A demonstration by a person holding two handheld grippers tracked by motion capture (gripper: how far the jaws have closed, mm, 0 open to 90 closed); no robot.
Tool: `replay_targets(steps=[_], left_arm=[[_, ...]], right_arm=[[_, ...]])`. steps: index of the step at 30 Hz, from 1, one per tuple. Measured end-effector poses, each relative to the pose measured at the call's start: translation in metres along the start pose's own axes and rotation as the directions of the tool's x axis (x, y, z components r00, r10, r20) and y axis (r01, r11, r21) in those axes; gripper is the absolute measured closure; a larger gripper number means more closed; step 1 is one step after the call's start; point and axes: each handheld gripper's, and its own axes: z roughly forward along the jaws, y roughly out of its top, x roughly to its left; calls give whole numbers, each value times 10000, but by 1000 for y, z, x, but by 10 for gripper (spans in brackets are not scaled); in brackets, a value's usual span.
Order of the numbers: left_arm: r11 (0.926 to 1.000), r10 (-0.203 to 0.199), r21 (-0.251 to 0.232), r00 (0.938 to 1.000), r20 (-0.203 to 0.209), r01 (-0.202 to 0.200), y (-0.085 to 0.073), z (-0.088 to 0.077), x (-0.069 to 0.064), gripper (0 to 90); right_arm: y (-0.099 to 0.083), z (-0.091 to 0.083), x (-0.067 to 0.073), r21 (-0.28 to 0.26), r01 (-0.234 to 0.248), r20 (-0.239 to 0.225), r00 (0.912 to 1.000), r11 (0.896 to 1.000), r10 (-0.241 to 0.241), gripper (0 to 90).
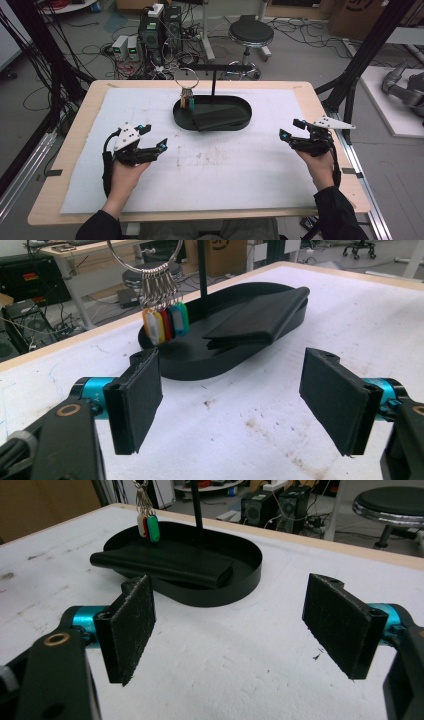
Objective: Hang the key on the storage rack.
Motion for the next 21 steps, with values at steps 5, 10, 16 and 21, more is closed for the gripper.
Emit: replay_targets(steps=[5,10,16,21], left_arm=[[10000,11,-58,10000,-55,-11,-1,-4,0,250],[9999,-103,-92,9998,-169,102,-2,-5,1,250],[10000,5,-16,9998,-186,-6,-2,-4,-1,250],[9999,-108,-67,9995,-283,106,0,-2,1,250]], right_arm=[[1,1,0,-78,29,110,9999,10000,-28,215],[2,-1,2,-139,86,128,9999,9999,-84,215],[2,2,2,-85,117,74,9999,9999,-116,215],[1,3,1,-26,153,29,9999,9999,-153,215]])
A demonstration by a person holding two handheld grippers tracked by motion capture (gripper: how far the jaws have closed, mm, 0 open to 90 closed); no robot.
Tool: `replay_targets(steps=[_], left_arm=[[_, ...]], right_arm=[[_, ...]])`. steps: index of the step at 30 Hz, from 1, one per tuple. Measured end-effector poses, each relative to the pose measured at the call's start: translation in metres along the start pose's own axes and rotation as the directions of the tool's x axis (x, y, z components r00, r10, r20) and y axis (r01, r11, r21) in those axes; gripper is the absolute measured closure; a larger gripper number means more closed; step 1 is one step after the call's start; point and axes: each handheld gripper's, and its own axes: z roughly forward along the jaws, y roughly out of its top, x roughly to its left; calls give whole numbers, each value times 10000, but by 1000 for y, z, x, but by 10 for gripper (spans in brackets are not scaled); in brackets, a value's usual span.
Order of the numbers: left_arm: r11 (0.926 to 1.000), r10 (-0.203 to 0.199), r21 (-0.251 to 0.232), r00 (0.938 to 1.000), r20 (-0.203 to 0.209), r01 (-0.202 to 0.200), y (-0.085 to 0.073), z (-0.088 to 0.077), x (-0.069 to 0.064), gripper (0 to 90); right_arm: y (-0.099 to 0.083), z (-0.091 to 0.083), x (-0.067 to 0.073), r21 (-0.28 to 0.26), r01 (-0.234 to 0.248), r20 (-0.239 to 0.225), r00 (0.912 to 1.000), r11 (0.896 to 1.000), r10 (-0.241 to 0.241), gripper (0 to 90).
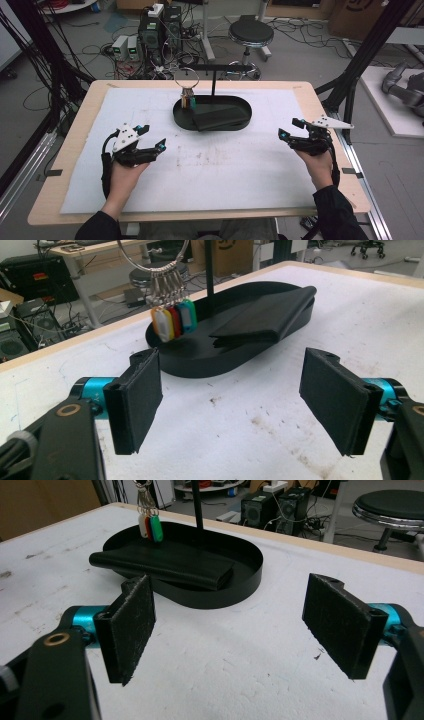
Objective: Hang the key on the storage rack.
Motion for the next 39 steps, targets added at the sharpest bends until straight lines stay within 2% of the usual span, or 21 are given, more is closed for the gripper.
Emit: replay_targets(steps=[8,18,39], left_arm=[[10000,73,0,9999,-109,-73,4,7,0,250],[10000,-20,-64,9994,-332,18,2,-1,5,250],[9996,-242,110,9986,-477,248,0,-5,13,250]], right_arm=[[0,-6,1,-149,-16,104,9999,9999,17,215],[0,-7,3,-133,79,358,9993,9999,-74,215],[-1,-6,0,17,-123,382,9992,9999,122,213]])
